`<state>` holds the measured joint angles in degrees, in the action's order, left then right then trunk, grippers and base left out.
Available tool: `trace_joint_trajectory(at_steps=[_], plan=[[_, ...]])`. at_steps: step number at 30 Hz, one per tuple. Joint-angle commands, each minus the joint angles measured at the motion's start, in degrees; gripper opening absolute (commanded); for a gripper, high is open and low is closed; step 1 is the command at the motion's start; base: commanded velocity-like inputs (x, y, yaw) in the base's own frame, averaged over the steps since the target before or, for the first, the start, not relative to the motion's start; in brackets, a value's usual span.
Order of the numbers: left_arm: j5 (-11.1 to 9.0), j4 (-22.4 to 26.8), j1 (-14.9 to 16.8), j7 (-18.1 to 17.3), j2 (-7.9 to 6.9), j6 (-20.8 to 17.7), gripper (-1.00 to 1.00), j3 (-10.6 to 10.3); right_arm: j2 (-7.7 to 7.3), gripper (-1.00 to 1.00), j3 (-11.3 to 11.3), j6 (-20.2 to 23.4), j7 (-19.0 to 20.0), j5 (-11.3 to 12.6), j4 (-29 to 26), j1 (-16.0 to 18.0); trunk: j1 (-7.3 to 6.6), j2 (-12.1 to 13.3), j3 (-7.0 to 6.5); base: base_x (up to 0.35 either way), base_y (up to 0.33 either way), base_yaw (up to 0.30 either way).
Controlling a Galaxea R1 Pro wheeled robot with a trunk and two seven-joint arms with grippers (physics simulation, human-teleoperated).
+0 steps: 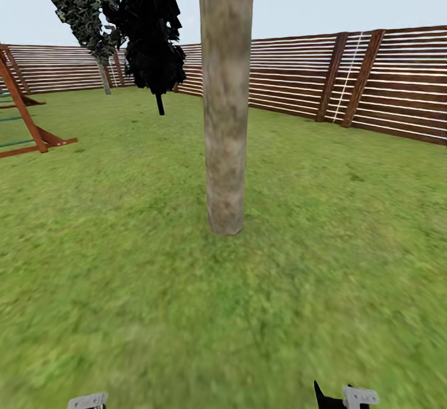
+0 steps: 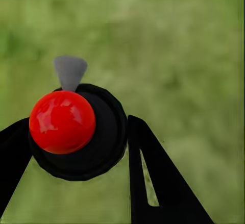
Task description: In the garden, pick up the pesticide atomizer on the floor and spray pesticide onto both trees until each tree trunk is fully covered.
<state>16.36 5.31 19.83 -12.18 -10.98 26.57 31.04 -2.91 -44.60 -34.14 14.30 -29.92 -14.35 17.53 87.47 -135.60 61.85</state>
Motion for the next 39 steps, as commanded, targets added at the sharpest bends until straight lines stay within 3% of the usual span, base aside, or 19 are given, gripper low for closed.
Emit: trace_joint_trajectory(at_steps=[1, 18, 20, 22, 24, 26, 27, 28, 29, 30, 31, 34, 36, 37, 39], plan=[[0.3, 0.0, 0.0, -0.3, -0.01, 0.1, -1.00, 0.5, 0.01, 1.00, -0.5, -0.2, 0.5, -0.1, 0.0, 0.0, 0.03, 0.0, -0.04, 0.339, 0.000, -0.063], [0.6, 0.4, 0.0, -0.4, -0.12, 0.1, -1.00, 0.3, -0.15, 1.00, -0.6, -0.2, 0.3, -0.1, -0.4, 0.0, 0.03, 0.0, -0.54, 0.339, 0.000, -0.039], [0.7, 0.6, 0.1, -0.5, -0.27, 0.0, -1.00, 0.2, -0.35, 1.00, 0.2, -0.2, 0.5, -0.1, -1.4, 0.0, 0.03, 0.0, -0.54, 0.339, 0.000, 0.000], [0.9, 0.8, 0.3, -0.9, -0.36, -0.1, -1.00, 0.2, -0.40, 1.00, 4.6, -0.1, 0.6, -0.2, -4.6, 0.0, 0.03, 0.0, -0.54, 0.339, 0.000, 0.000], [2.4, 0.9, 0.5, -1.3, -0.29, 0.0, -1.00, -0.9, -0.42, 1.00, 13.8, 0.1, 0.7, -0.9, -8.7, 0.1, 0.03, 0.0, -0.54, 0.323, 0.000, 0.000], [8.9, 2.2, 0.9, -1.4, -0.23, -0.2, -1.00, -6.2, -0.43, 1.00, 26.6, 1.7, 0.7, -1.7, -11.7, 1.1, 0.03, 0.0, -0.54, 0.253, 0.000, 0.000], [13.4, 5.0, 1.1, -2.2, -0.04, -0.3, -1.00, -9.9, -0.43, 1.00, 34.7, 4.5, 1.5, -2.1, -12.3, 3.8, 0.03, 0.0, -0.54, 0.086, 0.000, 0.000], [15.4, 7.1, 1.2, -4.8, -0.01, -0.3, -1.00, -11.6, -0.43, 1.00, 38.4, 5.9, 4.3, -2.2, -12.5, 5.6, 0.03, 0.0, -0.54, 0.044, 0.000, 0.000], [17.3, 11.7, 1.4, -12.3, -0.02, -0.7, -1.00, -13.4, -0.43, 1.00, 41.2, 7.0, 11.4, -2.2, -12.7, 8.3, 0.03, 0.0, -0.54, 0.018, 0.000, 0.000], [17.9, 14.5, 1.5, -16.9, -0.02, -1.0, -1.00, -13.9, -0.43, 1.00, 41.9, 7.4, 15.4, -2.2, -12.7, 9.7, 0.03, 0.0, -0.54, 0.012, 0.000, 0.000], [18.5, 18.6, 1.6, -23.7, -0.05, -2.1, -1.00, -14.3, -0.41, 1.00, 42.5, 7.9, 20.7, -2.2, -12.8, 11.6, 0.03, 0.0, -0.54, 0.006, 0.000, 0.000], [19.7, 25.7, 2.4, -35.5, -0.29, -7.6, -1.00, -14.8, -0.21, 1.00, 43.2, 9.0, 26.9, -2.1, -13.1, 14.2, 0.03, 0.0, -0.54, 0.002, 0.000, 0.000], [23.4, 28.6, 3.9, -42.6, -0.27, -11.1, -1.00, -14.9, 0.15, 1.00, 43.4, 9.9, 28.3, -2.1, -14.2, 15.1, 0.03, 0.0, -0.54, 0.000, 0.000, 0.000], [29.5, 29.6, 5.4, -46.8, 0.04, -12.5, -1.00, -14.8, 0.69, 1.00, 43.6, 10.2, 29.2, -2.1, -14.7, 15.4, 0.03, 0.0, -0.54, 0.000, 0.000, 0.000], [34.0, 29.9, 6.0, -48.3, 0.33, -13.1, -1.00, -14.8, 1.11, 1.00, 43.6, 10.3, 29.5, -2.1, -14.9, 15.5, 0.03, 0.0, -0.54, 0.000, 0.000, 0.000]])
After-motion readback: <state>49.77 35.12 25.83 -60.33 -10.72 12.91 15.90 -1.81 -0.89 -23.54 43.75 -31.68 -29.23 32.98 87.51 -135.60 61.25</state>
